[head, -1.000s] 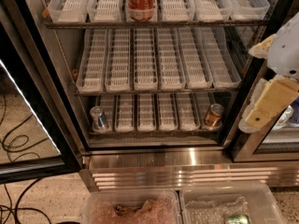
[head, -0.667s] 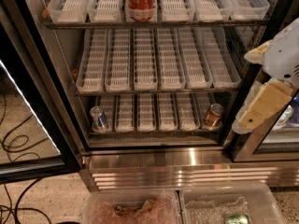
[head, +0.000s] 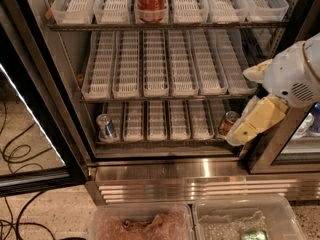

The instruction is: Pick redbull can from bottom shelf of fridge

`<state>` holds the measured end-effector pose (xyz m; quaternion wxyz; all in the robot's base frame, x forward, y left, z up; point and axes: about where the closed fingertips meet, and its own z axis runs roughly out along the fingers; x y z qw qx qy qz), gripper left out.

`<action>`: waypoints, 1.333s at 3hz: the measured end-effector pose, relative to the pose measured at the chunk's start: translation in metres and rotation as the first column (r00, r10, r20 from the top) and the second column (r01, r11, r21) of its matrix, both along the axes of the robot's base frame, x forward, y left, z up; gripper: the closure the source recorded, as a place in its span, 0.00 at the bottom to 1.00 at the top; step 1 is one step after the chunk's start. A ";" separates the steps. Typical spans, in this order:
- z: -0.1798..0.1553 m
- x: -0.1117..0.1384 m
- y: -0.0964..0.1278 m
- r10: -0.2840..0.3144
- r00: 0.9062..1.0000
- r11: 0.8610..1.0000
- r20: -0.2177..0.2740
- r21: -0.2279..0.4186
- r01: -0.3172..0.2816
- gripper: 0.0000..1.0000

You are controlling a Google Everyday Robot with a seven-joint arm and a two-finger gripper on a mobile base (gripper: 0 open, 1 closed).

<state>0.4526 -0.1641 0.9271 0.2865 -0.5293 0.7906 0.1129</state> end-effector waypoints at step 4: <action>-0.077 0.015 0.019 -0.042 0.995 0.972 -0.095 0.225 0.062 0.00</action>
Offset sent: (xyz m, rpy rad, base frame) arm 0.0135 0.0109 -0.0650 0.2058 0.0917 -0.0228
